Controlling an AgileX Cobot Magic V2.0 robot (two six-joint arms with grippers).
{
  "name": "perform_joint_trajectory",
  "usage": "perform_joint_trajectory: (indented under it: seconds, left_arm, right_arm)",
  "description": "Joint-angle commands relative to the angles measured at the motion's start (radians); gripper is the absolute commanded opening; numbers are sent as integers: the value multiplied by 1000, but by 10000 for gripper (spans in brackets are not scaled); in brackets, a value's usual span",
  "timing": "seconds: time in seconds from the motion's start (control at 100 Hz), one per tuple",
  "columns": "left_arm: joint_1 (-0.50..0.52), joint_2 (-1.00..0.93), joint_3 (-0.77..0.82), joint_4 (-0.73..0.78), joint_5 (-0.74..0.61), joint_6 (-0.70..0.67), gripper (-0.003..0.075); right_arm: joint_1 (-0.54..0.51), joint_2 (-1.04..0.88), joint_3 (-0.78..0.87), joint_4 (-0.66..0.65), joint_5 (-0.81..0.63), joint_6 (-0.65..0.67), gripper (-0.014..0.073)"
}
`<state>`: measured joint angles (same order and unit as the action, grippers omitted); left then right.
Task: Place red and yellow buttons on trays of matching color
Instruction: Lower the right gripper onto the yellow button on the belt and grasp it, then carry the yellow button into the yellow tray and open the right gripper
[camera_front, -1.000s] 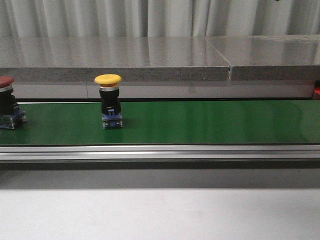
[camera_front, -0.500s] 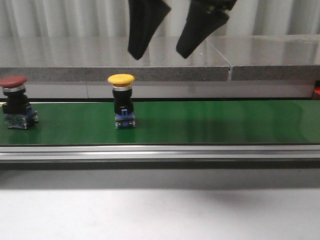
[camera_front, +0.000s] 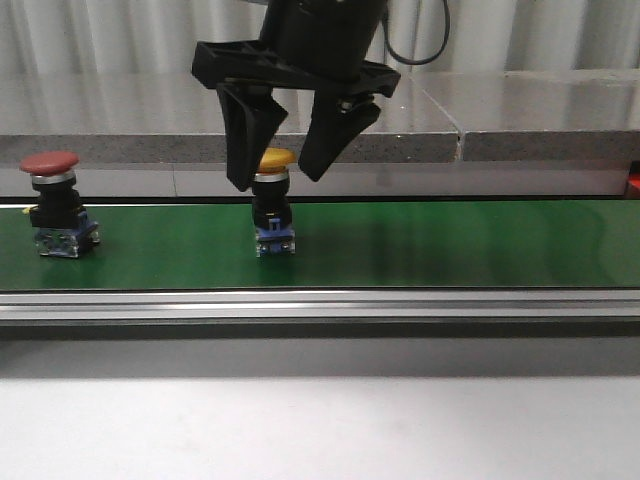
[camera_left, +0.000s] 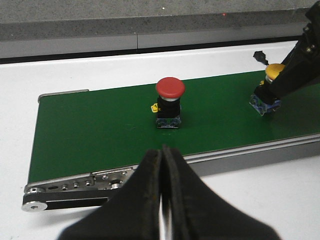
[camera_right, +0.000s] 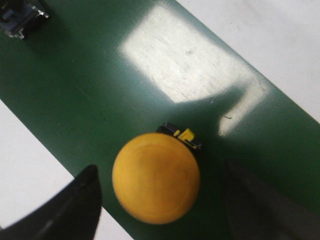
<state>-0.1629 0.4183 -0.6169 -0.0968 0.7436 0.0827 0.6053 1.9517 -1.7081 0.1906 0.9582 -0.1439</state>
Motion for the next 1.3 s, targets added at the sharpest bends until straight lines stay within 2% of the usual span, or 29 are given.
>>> perform_joint_trajectory:
  seconds: [0.0,0.04,0.12,0.23,0.4,0.7,0.96,1.29]
  left_arm:
    - [-9,7,-23,-11,-70,2,-21]
    - [-9,7,-23,-11,-70,2,-21]
    - [-9,7,-23,-11,-70,2,-21]
    - [-9,7,-23,-11,-70,2,-21]
    - [-9,7,-23,-11,-70,2,-21]
    - [-9,7,-23,-11,-70,2,-21]
    - [-9,7,-23,-11,-70,2,-21]
    - [-9,7,-23,-11,-70,2,-21]
  right_arm:
    - [-1,-49,-34,16,-39,-14,335]
    - [-1,-49,-34,16,-45,-14,269]
    - [-1,-61,-34,16,-62,-13,212]
    - [-2,-87,-32,16,-78,3,206]
    - [-19,-143,-30,14,-73,105,206]
    - [-122,-273,58,-17,-70,208,206]
    - [-324,-444,251,-23,-85,209,206]
    - [-729,-661,457,-44,-96,209,206]
